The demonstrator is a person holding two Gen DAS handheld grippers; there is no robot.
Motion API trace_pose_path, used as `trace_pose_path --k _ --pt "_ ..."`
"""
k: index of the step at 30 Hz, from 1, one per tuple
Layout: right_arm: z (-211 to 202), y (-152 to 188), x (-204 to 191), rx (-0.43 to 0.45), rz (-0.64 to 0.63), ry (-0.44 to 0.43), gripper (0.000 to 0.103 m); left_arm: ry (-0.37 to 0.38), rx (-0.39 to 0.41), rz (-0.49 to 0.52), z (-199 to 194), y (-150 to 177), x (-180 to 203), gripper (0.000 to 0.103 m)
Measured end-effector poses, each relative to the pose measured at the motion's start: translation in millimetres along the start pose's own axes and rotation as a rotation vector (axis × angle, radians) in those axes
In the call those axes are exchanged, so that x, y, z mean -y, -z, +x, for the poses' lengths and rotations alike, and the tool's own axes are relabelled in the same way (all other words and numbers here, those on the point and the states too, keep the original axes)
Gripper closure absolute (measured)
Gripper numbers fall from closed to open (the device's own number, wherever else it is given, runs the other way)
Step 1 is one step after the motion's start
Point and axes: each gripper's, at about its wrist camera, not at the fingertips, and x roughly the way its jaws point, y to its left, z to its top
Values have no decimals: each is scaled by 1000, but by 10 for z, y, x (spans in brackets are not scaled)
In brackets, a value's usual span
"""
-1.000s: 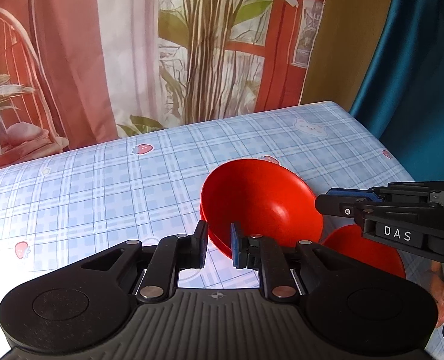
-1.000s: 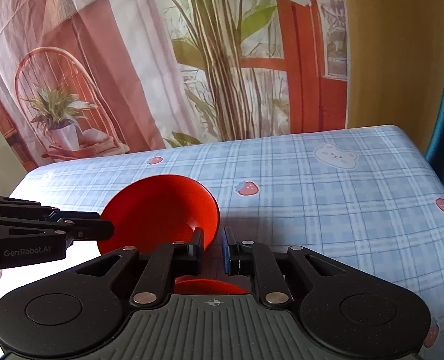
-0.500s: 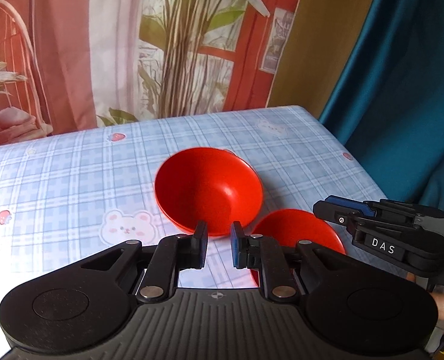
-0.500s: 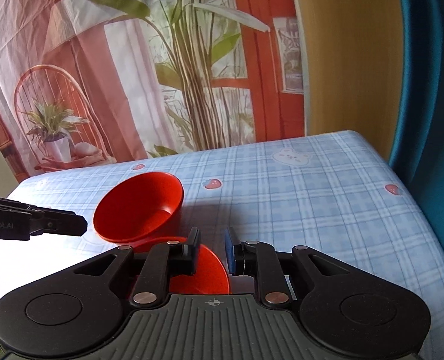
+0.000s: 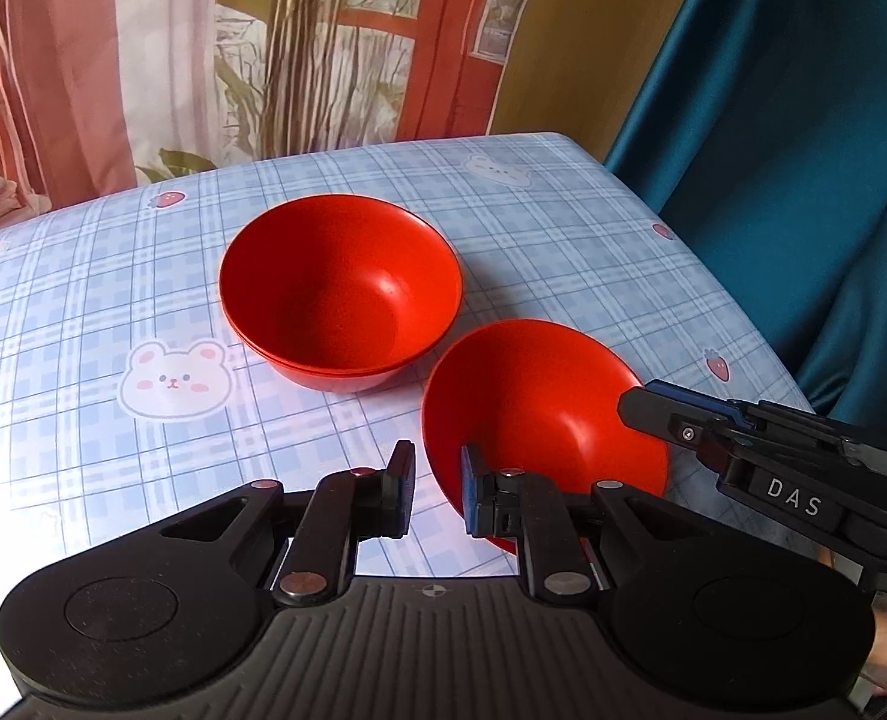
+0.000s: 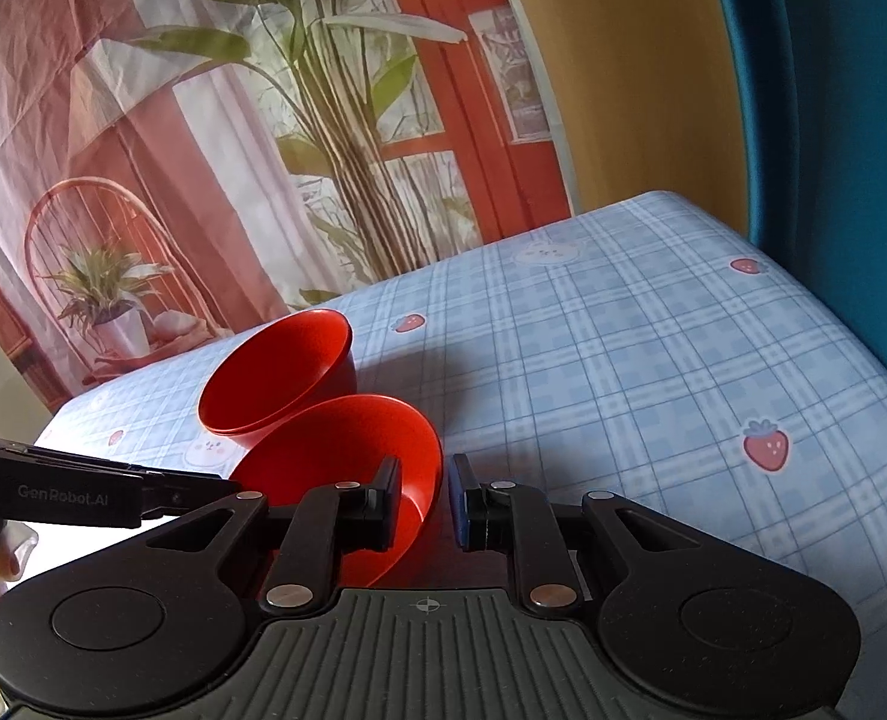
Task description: Organize plates and bowls
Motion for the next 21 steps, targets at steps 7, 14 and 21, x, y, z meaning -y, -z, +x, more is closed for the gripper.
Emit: trace_pose_path --k 7,14,21 --pt "-14 48 11 -2 16 1 88 13 0 16 20 35 43 86" --pt "-89 4 -8 31 20 -6 88 20 22 48 -88 42 74 86" --pt "-164 -148 -115 86 -11 3 88 12 78 52 -224 -45 106 86"
